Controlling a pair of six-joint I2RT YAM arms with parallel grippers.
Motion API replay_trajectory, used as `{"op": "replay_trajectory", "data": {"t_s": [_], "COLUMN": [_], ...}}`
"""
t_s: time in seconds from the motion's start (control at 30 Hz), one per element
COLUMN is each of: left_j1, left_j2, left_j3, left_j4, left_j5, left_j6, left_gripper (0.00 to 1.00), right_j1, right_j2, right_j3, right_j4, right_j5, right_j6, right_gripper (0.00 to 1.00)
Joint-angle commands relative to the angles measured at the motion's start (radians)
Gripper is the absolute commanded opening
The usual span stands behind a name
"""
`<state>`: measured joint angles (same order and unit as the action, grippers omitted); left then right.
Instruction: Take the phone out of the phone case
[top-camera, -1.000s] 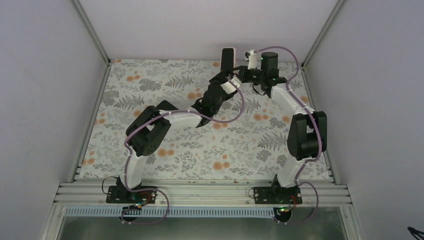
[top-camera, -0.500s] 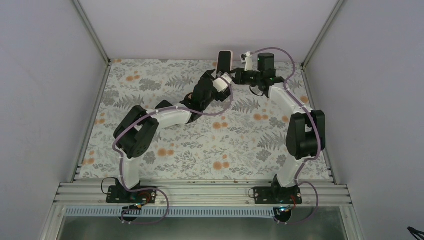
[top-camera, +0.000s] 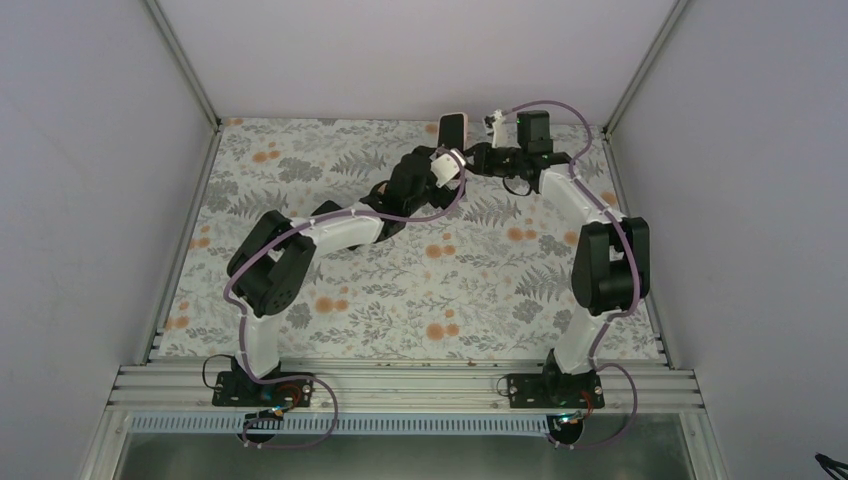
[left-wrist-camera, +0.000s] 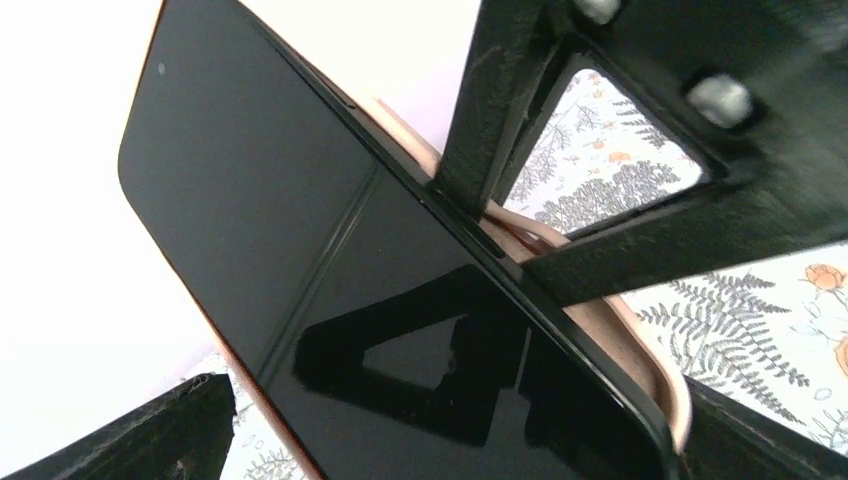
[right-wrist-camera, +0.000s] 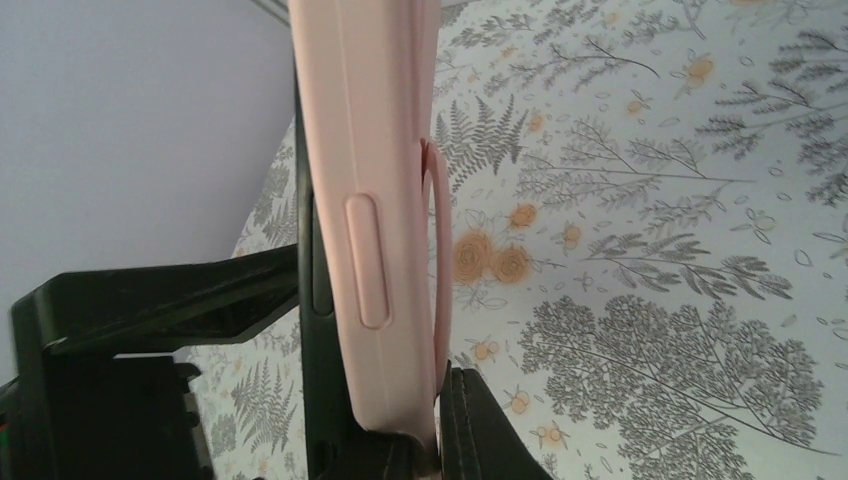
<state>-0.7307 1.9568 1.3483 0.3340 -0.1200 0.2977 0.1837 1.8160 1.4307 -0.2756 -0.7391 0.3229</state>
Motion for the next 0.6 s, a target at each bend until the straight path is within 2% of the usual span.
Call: {"op": "replay_trajectory", "data": {"t_s": [0.0,0.23,0.4,0.57], "left_j1": [-0.009,-0.083,-0.092,-0.087], "left_j2": [-0.071,-0.060,-0.057,-0.052], "left_j3": [0.037,0.047,0.048,0.003], "left_j4": [-0.014,-0.046,-0.027,0.073], "left_j5": [0.012,0.058,-0.019,-0.155], "left_j6": [-0.022,-0.014,0.013,0.075], "left_gripper": [1.00,1.00,1.00,1.00], "right_j1": [-0.045,-0.057,-0.074,-0.078], "right_j2": [0.032,0.059,0.068,0.048], "right_j3": [0.053,0.109,0.108,0.086], "right_j4": [-0.034,-0.055,-0.066,-0.056], "right_j5": [0.018,0.026,0.016,0.008], "right_j6": [-0.022,-0.051,-0.056,-0.046], "right_gripper": [0.03,0.04,0.03,0.03]}}
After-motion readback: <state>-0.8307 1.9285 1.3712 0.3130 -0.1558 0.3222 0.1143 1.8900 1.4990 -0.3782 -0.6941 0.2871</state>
